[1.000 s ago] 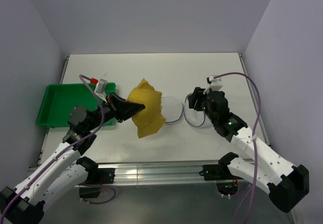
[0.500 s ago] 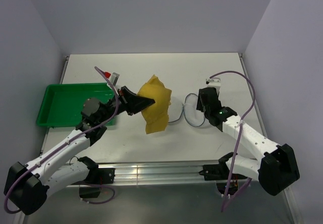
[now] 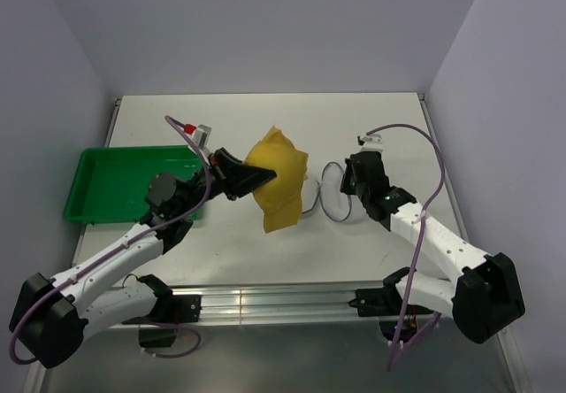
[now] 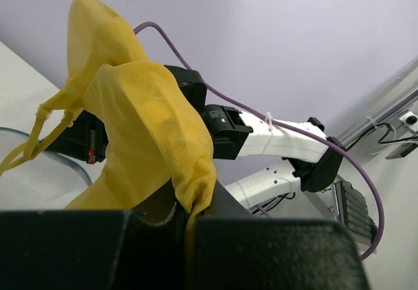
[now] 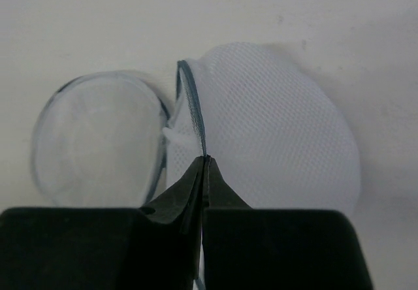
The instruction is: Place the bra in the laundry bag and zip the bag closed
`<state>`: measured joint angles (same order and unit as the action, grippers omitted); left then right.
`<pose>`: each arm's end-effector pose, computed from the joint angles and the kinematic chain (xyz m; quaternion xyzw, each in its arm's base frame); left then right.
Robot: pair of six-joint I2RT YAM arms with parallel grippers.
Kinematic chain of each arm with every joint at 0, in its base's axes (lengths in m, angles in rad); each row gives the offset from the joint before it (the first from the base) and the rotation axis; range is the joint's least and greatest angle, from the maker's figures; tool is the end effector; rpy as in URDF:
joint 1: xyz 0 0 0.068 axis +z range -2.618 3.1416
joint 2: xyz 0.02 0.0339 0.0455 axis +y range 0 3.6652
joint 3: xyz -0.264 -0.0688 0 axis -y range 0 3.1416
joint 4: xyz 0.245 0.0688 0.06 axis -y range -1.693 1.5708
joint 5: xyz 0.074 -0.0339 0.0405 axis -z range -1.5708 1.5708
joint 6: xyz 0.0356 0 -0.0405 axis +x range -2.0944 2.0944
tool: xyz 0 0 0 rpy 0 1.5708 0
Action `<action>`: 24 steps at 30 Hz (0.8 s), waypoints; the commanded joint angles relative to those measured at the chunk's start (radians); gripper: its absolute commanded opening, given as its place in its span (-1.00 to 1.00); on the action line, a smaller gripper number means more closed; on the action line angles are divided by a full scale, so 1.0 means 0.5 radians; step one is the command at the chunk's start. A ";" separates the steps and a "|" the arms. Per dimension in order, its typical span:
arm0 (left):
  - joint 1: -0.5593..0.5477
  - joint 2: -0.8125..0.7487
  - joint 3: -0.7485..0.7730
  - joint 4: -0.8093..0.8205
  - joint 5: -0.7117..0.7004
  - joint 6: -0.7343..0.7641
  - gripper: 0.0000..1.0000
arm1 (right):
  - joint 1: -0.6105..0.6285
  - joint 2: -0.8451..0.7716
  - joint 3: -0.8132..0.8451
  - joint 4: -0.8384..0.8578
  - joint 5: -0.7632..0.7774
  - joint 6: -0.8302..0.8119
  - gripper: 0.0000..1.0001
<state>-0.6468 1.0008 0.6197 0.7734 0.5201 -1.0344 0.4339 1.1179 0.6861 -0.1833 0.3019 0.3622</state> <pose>0.1683 -0.1492 0.3404 0.1063 0.5682 -0.6939 0.4294 0.2225 0.0914 0.2405 0.0376 0.8798 0.0531 0.4709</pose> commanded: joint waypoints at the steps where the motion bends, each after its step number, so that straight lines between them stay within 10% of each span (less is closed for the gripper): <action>1: -0.026 0.017 0.052 0.263 -0.074 -0.073 -0.99 | -0.006 -0.146 -0.025 0.301 -0.299 0.168 -1.00; 6: -0.041 -0.115 -0.085 0.511 -0.264 -0.116 -1.00 | 0.003 -0.275 -0.182 0.771 -0.891 0.594 -1.00; 16: -0.062 -0.112 -0.374 0.873 -0.562 -0.109 -1.00 | 0.120 -0.285 -0.513 1.587 -1.149 1.294 -1.00; 24: -0.167 0.078 -0.442 1.036 -0.736 0.068 -0.99 | 0.123 -0.364 -0.577 1.560 -1.126 1.297 -1.00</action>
<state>-0.7074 1.0397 0.3950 1.1694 0.2081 -1.0595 0.4915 0.9722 0.4042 0.5251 -0.2558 0.9909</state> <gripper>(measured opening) 0.069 0.007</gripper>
